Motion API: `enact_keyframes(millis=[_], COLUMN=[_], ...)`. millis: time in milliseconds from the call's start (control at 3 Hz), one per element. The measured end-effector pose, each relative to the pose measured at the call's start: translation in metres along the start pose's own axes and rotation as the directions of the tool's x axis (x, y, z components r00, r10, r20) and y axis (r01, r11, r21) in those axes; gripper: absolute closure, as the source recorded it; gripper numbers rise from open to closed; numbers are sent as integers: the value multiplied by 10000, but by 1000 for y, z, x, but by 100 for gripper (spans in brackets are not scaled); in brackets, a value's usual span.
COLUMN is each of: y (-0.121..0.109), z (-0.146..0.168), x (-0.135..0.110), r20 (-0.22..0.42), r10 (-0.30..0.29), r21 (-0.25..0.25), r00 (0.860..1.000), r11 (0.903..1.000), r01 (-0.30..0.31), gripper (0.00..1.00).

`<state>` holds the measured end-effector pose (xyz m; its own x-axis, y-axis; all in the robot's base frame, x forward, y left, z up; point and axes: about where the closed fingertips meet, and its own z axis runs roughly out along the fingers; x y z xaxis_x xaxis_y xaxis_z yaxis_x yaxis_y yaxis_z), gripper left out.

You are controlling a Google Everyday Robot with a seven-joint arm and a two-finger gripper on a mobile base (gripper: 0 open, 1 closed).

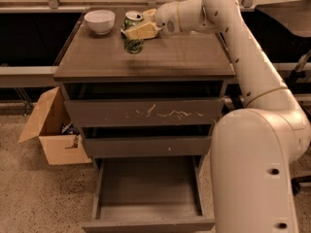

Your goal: Place green can into bottom drawer

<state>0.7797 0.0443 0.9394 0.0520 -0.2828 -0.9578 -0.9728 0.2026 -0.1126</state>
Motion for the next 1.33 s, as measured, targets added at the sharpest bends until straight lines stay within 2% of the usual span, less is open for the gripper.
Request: enact_keyframes(millis=[333,667,1000,1333], y=[33,39,57,97], z=[-13,-12,-9,-21], x=[-18,-16,-9,-16], r20=[218,208,173,204], r10=[-71,-49,28,-418], r21=[-442,-604,-1181,-1641], r00=[9997,9998,9998,9989], r11=[9990,9982,9930,9854], r01=[81,61,-8,446], gripper=[100,100,100,100])
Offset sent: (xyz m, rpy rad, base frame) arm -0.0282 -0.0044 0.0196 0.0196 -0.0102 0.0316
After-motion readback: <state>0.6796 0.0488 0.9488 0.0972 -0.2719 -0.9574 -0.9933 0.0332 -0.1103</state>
